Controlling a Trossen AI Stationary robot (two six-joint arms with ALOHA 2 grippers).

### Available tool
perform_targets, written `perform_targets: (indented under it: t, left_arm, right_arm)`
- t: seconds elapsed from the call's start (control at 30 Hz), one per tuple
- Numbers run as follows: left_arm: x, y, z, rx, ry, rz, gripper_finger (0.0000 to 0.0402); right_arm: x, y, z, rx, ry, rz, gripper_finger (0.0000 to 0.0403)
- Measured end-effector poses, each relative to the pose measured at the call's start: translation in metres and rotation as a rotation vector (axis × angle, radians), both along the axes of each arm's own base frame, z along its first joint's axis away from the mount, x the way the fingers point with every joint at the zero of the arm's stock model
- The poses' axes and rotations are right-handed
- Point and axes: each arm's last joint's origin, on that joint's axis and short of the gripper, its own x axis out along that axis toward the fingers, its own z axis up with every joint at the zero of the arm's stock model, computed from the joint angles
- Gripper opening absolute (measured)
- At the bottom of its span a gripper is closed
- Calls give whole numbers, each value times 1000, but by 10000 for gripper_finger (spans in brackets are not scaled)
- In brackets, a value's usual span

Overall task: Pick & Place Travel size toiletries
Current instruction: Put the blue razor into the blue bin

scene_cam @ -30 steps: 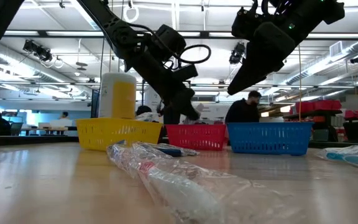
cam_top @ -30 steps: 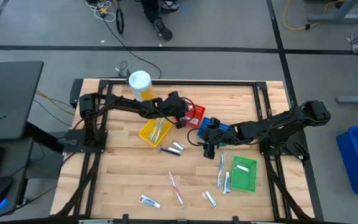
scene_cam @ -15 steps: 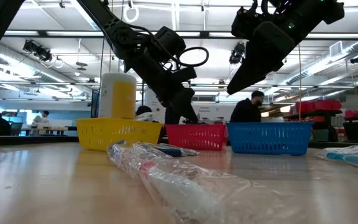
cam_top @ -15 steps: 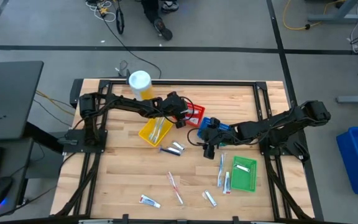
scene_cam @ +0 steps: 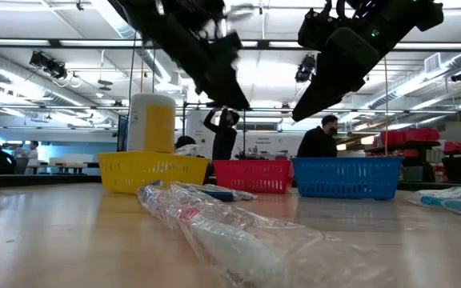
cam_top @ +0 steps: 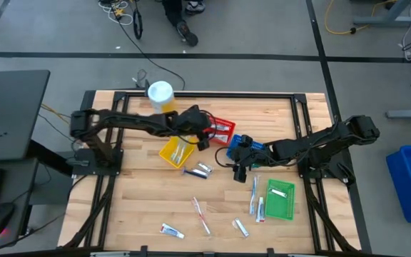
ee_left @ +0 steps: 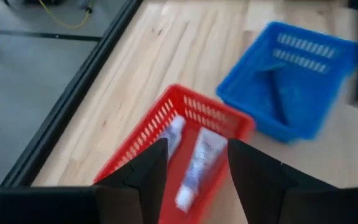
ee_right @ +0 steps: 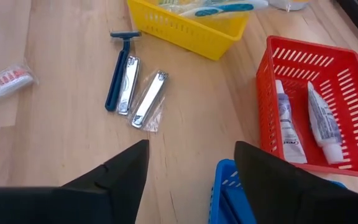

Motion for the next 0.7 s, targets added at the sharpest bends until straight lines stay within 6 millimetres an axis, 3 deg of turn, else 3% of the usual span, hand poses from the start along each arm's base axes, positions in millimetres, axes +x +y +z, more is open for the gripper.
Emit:
perform_targets:
  t: [0.27,0.53,0.7]
  left_arm:
    - [-44,-29,49,-42,1,-26,171]
    - [-86,-58,98,34,-168,102,171]
    - [-124,-74,126,51,-261,109,171]
  right_arm:
    - [7,1,7,34,-107,-11,238]
    - [19,8,19,102,-282,72,251]
    - [35,25,7,79,-352,174,251]
